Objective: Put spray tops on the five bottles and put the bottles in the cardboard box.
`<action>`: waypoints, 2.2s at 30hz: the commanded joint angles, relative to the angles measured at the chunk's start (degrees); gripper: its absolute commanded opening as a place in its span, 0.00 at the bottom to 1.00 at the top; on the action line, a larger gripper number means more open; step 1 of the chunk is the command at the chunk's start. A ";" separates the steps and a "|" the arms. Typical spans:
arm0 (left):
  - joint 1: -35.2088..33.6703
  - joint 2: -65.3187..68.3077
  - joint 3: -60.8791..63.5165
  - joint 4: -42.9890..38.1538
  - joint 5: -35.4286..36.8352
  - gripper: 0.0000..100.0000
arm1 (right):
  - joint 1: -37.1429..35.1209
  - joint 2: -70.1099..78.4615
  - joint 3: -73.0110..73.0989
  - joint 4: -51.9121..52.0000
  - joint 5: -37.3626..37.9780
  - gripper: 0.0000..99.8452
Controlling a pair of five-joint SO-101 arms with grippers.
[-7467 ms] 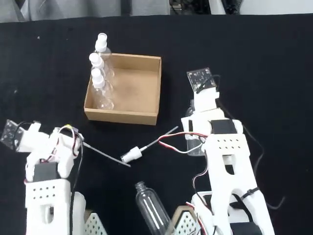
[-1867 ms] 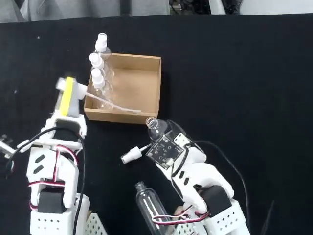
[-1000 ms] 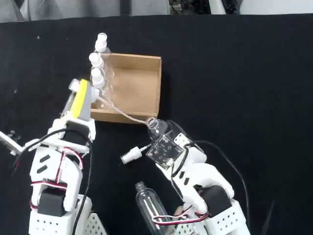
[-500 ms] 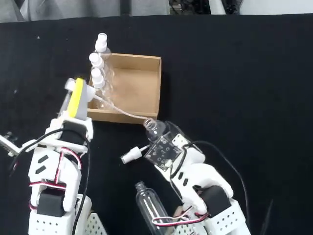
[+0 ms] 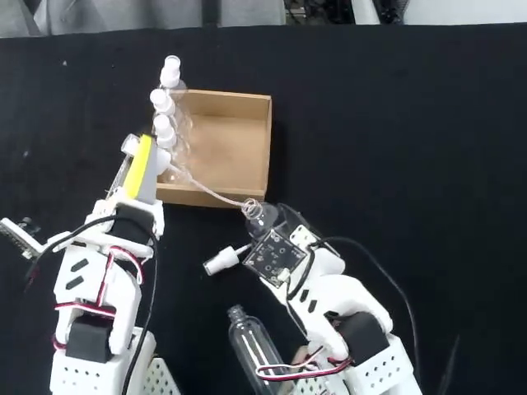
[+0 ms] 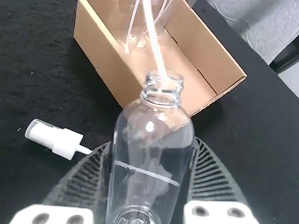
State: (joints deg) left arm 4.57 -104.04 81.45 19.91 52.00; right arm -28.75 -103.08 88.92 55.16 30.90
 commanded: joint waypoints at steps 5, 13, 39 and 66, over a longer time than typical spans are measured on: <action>0.84 -0.44 0.57 0.35 -1.49 0.03 | -1.41 -6.20 -0.04 0.09 0.44 0.11; 4.88 -0.44 2.77 0.26 -1.49 0.03 | -1.41 -6.20 0.04 0.09 0.00 0.11; 15.16 -0.26 6.64 0.26 -5.01 0.03 | -1.76 -6.20 0.40 -0.18 0.00 0.11; 19.82 -0.26 9.10 0.35 -7.21 0.03 | -1.67 -6.20 -0.57 0.18 -0.09 0.11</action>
State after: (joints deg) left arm 23.30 -104.04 91.30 19.91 45.32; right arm -29.54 -103.08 90.33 55.16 30.99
